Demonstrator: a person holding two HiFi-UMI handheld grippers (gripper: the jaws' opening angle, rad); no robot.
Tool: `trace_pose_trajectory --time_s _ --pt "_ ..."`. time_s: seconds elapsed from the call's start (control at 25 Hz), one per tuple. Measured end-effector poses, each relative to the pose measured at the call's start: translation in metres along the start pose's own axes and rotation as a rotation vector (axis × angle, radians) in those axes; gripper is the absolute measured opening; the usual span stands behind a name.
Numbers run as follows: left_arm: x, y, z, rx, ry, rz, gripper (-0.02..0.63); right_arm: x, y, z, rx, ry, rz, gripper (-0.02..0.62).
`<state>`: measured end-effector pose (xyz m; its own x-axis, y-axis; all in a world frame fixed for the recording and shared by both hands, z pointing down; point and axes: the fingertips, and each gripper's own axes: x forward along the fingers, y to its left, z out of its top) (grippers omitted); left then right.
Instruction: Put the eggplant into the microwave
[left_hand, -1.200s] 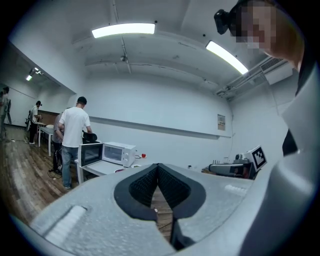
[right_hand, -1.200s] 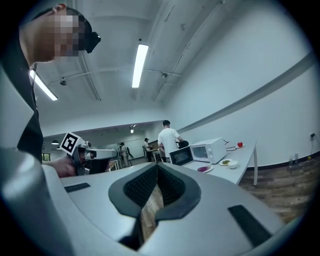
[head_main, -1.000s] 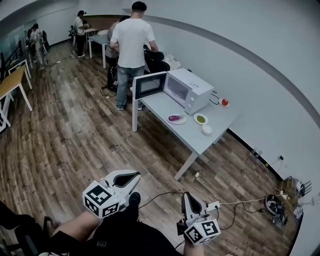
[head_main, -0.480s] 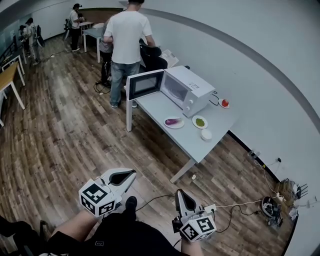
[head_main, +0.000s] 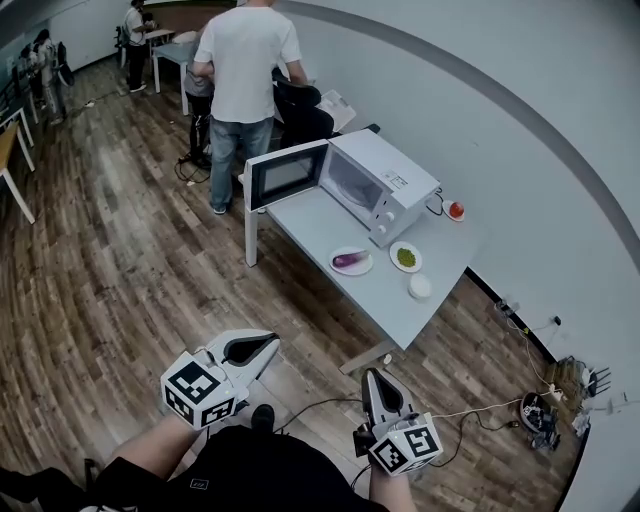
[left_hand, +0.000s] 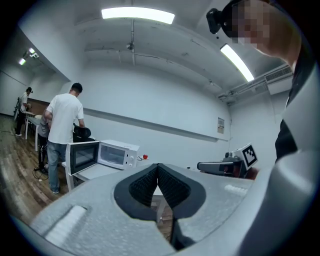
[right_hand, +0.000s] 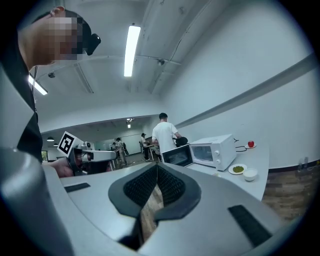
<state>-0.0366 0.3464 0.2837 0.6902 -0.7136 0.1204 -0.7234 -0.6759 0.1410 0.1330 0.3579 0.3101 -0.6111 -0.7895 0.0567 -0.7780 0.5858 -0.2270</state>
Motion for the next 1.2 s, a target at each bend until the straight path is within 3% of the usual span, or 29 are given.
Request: trace_pose_trajectory --time_s 0.32,0.8,1.04,1.2 --pt "0.019 0.050 -0.001 -0.040 0.004 -0.029 0.008 0.054 -0.010 -0.002 -0.008 0.049 -0.021 0.015" --pt "0.062 0.101 -0.005 -0.076 0.013 0.009 0.008 0.122 -0.046 -0.003 -0.009 0.092 0.026 0.015" --pt "0.114 0.127 0.000 -0.004 0.043 0.045 0.008 0.158 -0.091 0.006 -0.011 0.103 0.037 0.015" --pt "0.153 0.138 0.013 -0.006 0.037 0.039 0.008 0.179 -0.126 0.013 -0.006 0.102 0.044 0.015"
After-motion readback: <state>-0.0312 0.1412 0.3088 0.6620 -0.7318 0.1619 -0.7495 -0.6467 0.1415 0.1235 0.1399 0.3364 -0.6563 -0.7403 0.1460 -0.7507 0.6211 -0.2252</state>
